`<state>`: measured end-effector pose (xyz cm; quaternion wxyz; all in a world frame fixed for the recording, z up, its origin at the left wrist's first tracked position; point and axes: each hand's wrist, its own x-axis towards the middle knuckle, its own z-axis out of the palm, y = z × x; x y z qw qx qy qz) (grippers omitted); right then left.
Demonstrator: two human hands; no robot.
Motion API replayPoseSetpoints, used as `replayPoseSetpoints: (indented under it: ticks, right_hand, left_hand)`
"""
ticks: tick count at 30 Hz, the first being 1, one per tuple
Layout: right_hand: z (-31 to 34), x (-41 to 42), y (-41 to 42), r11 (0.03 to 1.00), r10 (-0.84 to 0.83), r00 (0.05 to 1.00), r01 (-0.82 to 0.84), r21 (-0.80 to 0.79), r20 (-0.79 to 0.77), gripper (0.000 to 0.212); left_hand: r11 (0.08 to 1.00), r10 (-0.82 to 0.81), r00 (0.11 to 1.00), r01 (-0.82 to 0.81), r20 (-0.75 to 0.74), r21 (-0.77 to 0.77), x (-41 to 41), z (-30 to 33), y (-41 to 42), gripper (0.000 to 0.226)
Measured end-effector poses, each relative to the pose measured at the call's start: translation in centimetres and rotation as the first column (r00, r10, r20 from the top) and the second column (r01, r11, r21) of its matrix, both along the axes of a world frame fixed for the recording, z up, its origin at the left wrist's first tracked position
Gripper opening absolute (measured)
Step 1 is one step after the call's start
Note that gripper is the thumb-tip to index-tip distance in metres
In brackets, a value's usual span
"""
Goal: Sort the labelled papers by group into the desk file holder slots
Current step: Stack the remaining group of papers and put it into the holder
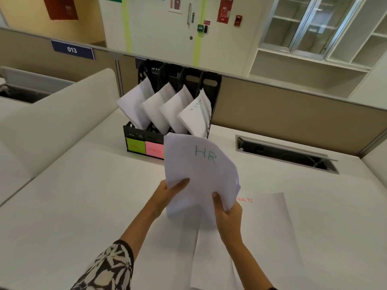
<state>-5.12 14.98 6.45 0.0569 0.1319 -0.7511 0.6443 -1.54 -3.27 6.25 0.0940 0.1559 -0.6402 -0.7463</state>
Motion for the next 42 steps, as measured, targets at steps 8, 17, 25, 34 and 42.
replayPoseSetpoints:
  ticks: [8,17,25,34,42]
  right_hand:
    - [2.7,-0.8,-7.2,0.976,0.129,0.986,-0.106,0.190,-0.110,0.042]
    - [2.3,1.6,-18.5,0.889,0.149,0.841,0.116,0.443,-0.519,0.070]
    - [3.5,1.9,-24.0,0.837,0.441,0.791,-0.192,0.512,-0.425,0.052]
    - [10.4,-9.3,-35.4,0.862,0.329,0.909,-0.177,0.474,-0.258,0.061]
    - [12.4,-14.4,-42.1,0.392,0.464,0.870,-0.033,0.919,-0.167,0.044]
  left_hand:
    - [0.954,0.153,0.988,-0.154,-0.026,-0.256,-2.3,2.7,-8.0,0.041]
    - [0.994,-0.003,0.995,-0.007,0.100,0.107,-2.0,13.9,-19.0,0.051]
    - [0.882,-0.052,0.944,0.197,0.325,-0.429,-1.2,18.7,-30.3,0.045]
    - [0.586,0.015,0.913,0.321,0.407,-0.743,-3.3,27.0,-37.8,0.037]
    - [0.275,0.047,0.856,0.484,0.515,-0.831,-7.0,31.3,-37.2,0.039]
